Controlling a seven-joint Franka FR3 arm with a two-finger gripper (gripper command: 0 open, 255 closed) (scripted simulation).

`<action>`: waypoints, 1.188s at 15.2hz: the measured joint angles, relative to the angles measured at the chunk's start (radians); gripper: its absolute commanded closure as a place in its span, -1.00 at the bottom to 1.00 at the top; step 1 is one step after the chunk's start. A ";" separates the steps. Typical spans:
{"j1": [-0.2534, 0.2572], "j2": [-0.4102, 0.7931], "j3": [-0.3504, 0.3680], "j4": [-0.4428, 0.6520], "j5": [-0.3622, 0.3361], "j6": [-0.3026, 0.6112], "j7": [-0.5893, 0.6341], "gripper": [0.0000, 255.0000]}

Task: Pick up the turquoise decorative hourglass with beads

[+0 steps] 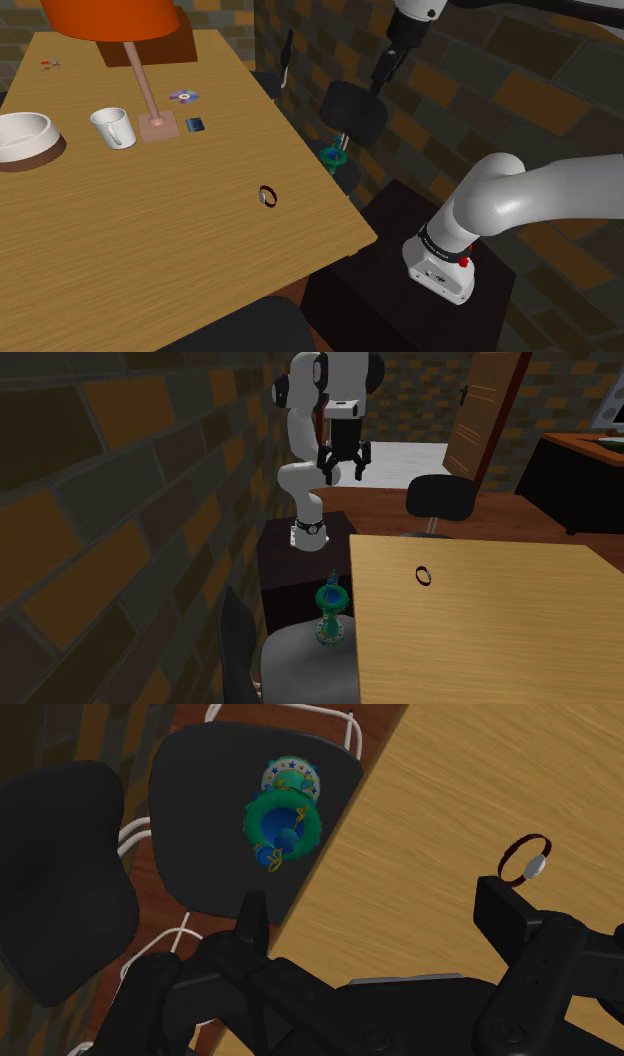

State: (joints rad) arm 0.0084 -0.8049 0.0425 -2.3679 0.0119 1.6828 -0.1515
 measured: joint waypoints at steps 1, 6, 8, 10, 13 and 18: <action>0.000 0.000 0.000 0.000 0.000 0.000 0.000 -1.00; -0.031 0.076 0.000 -0.062 0.005 0.107 0.055 -1.00; -0.043 0.114 0.006 -0.099 0.011 0.168 0.089 -1.00; -0.056 0.176 0.011 -0.107 0.017 0.222 0.122 -1.00; -0.076 0.265 0.013 -0.131 0.022 0.314 0.165 -1.00; -0.112 0.426 0.006 -0.154 0.027 0.461 0.227 -1.00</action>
State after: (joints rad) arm -0.1040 -0.3790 0.0480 -2.5220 0.0388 2.1434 0.0757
